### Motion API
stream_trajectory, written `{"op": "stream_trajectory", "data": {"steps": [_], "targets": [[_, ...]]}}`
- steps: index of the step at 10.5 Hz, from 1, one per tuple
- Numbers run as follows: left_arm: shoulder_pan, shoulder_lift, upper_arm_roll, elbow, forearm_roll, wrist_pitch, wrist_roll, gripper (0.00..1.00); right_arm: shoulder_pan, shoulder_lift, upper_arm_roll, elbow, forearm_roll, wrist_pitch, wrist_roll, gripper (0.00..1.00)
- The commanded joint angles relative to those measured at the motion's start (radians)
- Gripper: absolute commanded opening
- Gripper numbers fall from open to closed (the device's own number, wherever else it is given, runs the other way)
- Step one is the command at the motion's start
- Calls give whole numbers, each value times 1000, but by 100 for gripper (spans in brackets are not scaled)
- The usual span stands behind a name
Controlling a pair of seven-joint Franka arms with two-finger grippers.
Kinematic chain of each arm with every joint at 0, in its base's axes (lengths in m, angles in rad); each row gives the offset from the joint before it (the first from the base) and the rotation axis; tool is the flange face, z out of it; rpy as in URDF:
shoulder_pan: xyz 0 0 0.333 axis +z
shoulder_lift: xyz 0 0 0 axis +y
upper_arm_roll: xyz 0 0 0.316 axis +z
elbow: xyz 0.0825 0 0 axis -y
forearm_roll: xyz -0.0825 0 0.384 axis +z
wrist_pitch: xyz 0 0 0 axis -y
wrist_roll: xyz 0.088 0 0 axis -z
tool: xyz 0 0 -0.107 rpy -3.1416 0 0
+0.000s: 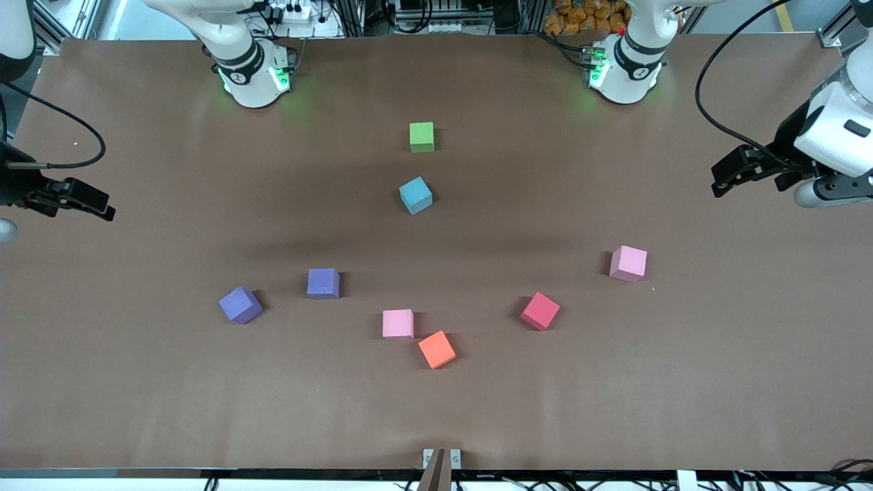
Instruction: Arrange blocks into number 1
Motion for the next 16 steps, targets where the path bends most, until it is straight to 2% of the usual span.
{"op": "stream_trajectory", "data": {"steps": [1, 5, 7, 9, 10, 13, 16], "targets": [[-4, -5, 0, -3, -9, -8, -14, 100, -12, -11, 7, 3, -11, -12, -12, 100], [-7, -1, 0, -3, -9, -8, -22, 100, -9, 9, 8, -5, -3, 0, -11, 100], [-37, 53, -2, -3, 26, 0, -29, 100, -2, 27, 10, -13, -1, 29, -11, 100], [-100, 88, -19, -67, 13, 6, -128, 100, -3, 70, 10, -13, 6, 52, -14, 100], [-169, 118, -34, -113, 14, 35, -196, 100, 0, 98, 11, -11, 8, 69, -47, 100], [-403, 169, -39, -257, 11, 255, -548, 100, 8, 196, 13, -22, 11, 176, -160, 100], [-678, 302, -37, -262, 13, 345, -866, 100, 14, 285, 16, -25, 11, 247, -196, 100]]}}
